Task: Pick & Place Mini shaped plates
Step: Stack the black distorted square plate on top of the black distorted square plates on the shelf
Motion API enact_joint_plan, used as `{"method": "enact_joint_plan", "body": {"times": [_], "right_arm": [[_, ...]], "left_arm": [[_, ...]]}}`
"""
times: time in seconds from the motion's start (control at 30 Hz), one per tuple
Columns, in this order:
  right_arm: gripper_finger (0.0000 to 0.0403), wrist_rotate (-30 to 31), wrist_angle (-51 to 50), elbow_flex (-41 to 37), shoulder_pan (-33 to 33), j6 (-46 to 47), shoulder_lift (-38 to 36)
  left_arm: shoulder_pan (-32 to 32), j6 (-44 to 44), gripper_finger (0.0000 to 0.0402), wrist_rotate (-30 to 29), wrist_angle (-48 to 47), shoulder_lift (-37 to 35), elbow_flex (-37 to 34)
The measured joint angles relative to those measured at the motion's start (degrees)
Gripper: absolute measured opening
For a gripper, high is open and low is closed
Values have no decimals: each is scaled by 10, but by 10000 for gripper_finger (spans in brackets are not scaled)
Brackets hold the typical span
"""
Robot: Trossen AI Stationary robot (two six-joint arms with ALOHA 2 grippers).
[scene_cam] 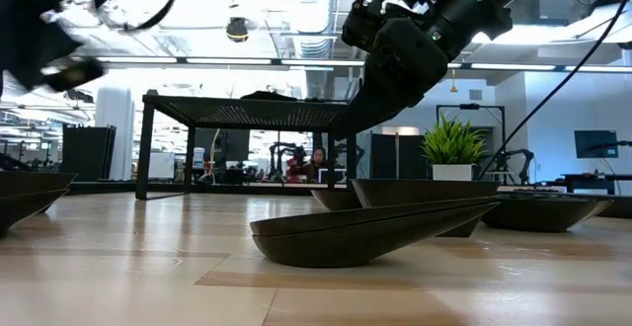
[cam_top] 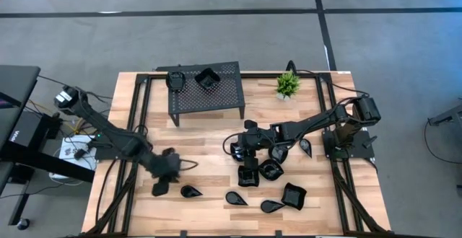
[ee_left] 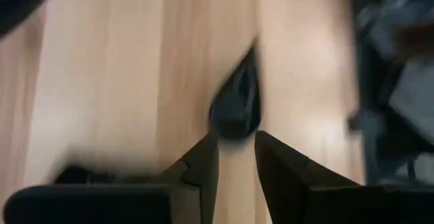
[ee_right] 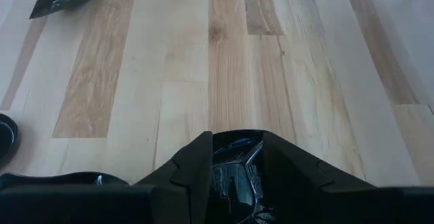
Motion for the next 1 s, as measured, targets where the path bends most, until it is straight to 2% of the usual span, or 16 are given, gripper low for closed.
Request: {"method": "enact_joint_plan", "body": {"times": [0.13, 0.23, 0.47, 0.83, 1.0], "right_arm": [[127, 0, 4, 0, -7, -29, 0], [127, 0, 18, 0, -15, -54, 0], [127, -1, 31, 0, -38, -62, 0], [127, -1, 29, 0, -57, -61, 0], [127, 0, 29, 0, -57, -61, 0]], "left_arm": [[-49, -61, 103, -2, -132, 0, 0], [-68, -78, 103, -45, -182, 1, 0], [-69, -80, 103, -56, -126, 9, 0], [-69, -77, 102, -39, -105, 115, 0], [-69, -40, 75, -38, -99, 149, 0]]}}
